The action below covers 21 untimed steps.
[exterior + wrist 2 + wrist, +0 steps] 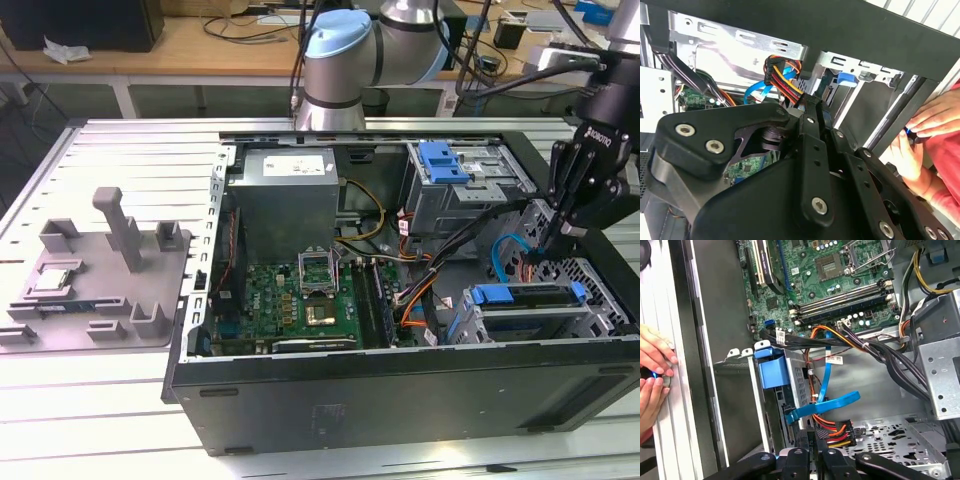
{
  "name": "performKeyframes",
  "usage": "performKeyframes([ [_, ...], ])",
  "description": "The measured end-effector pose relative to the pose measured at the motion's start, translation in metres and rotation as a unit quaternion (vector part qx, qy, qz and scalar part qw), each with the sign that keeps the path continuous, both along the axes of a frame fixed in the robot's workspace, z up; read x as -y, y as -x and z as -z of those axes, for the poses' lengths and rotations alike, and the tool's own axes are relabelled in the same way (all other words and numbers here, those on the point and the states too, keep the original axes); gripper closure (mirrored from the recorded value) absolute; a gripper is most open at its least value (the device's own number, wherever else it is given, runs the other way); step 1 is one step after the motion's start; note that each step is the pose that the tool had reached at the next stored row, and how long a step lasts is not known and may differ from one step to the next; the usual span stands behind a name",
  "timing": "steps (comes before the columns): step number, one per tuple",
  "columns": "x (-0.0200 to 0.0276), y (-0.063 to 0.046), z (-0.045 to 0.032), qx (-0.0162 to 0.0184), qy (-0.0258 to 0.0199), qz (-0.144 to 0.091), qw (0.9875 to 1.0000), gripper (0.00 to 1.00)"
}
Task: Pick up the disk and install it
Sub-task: 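Insert the first disk wire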
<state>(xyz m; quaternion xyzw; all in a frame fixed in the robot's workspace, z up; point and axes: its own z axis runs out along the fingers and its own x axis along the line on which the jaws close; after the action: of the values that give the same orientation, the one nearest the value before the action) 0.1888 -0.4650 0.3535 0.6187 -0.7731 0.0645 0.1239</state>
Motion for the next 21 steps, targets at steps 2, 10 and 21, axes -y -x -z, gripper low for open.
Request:
performKeyframes([
  [2, 0.0019, 0.000, -0.0003, 0.0006, -0.0063, -0.001, 1.0000, 0.84],
  [10, 0.0126, 0.002, -0.0029, 0.0037, -0.0413, -0.004, 0.9991, 0.84],
  [21, 0.0268, 0.009, -0.0031, 0.0051, -0.0507, -0.044, 0.9977, 0.84],
])
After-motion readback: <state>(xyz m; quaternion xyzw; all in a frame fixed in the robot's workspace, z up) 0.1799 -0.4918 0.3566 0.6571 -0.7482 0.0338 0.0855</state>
